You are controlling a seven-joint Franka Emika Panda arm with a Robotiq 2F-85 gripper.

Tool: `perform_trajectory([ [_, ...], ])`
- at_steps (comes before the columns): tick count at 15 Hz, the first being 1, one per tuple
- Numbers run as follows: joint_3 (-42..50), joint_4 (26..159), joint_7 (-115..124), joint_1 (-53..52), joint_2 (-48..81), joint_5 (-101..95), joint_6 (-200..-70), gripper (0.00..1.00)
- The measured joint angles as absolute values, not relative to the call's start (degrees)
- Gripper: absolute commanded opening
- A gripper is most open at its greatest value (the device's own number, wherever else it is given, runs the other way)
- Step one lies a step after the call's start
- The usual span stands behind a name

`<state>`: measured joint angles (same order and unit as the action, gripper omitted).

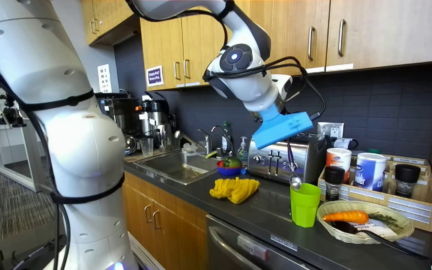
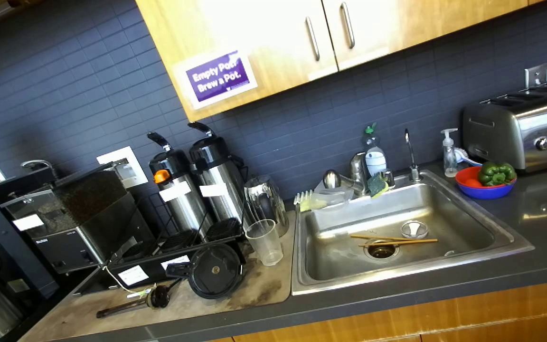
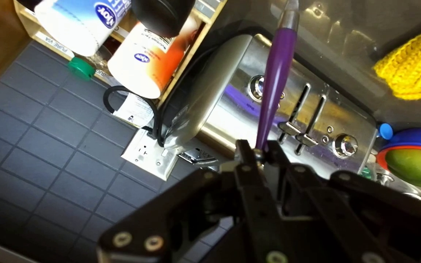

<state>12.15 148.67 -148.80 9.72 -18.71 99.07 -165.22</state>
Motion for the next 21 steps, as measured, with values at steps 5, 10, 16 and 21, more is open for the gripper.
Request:
perform_trajectory([
  [5, 13.33, 148.66, -148.8, 10.58, -17.54, 99.07, -163.07, 0.03],
  [10, 13.81, 148.53, -148.8, 10.84, -16.09, 99.07, -160.33, 0.03],
  [16, 13.83, 148.24, -148.8, 10.87, -15.03, 99.07, -159.36, 0.03],
  [21, 13.86, 147.55, -148.8, 11.02, -14.46, 99.07, -159.34, 0.03],
])
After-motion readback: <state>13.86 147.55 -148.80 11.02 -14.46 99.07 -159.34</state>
